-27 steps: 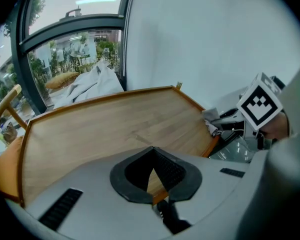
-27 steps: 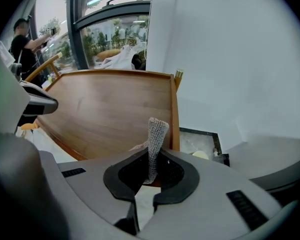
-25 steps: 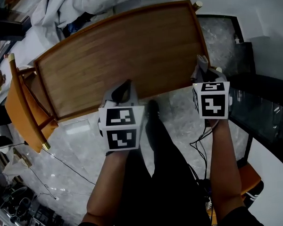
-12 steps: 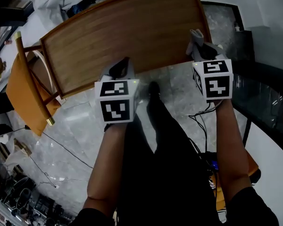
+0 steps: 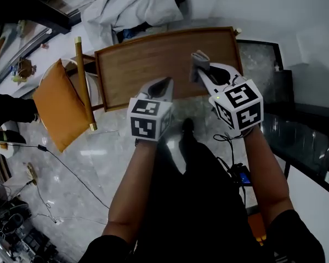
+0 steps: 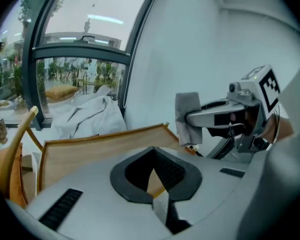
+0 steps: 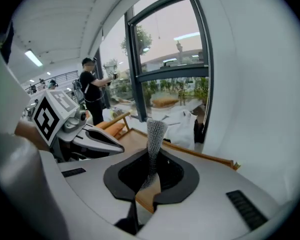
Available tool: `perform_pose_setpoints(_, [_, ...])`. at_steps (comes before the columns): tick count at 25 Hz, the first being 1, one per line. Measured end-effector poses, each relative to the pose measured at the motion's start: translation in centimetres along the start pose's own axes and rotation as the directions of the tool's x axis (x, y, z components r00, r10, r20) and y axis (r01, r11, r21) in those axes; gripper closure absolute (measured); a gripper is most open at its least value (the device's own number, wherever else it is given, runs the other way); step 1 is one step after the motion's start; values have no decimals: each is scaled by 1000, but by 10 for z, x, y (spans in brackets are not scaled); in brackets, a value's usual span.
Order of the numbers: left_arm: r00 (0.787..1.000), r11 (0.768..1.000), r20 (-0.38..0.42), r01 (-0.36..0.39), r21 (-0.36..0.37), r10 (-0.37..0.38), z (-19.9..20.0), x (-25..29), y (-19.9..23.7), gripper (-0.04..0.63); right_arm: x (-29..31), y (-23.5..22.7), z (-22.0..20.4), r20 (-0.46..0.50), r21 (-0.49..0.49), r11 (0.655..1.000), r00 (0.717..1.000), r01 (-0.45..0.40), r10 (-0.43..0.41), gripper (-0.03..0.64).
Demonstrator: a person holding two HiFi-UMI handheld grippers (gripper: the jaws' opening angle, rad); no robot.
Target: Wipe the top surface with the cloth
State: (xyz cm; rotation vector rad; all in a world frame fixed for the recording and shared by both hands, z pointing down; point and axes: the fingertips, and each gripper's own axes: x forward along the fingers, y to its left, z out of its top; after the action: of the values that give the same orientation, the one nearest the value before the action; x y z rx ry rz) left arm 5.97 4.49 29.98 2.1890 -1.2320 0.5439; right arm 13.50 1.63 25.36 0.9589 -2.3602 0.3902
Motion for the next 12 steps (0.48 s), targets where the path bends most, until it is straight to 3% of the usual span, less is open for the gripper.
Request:
perform_pose_setpoints(5, [981, 989, 130, 147, -5, -145, 60, -54, -24, 584, -40, 19, 63, 82, -76, 997, 996, -33, 39, 580])
perform_pose_setpoints(12, [948, 984, 276, 133, 120, -161, 130, -127, -35, 584, -107, 21, 150, 282, -101, 995, 959, -4, 32, 580])
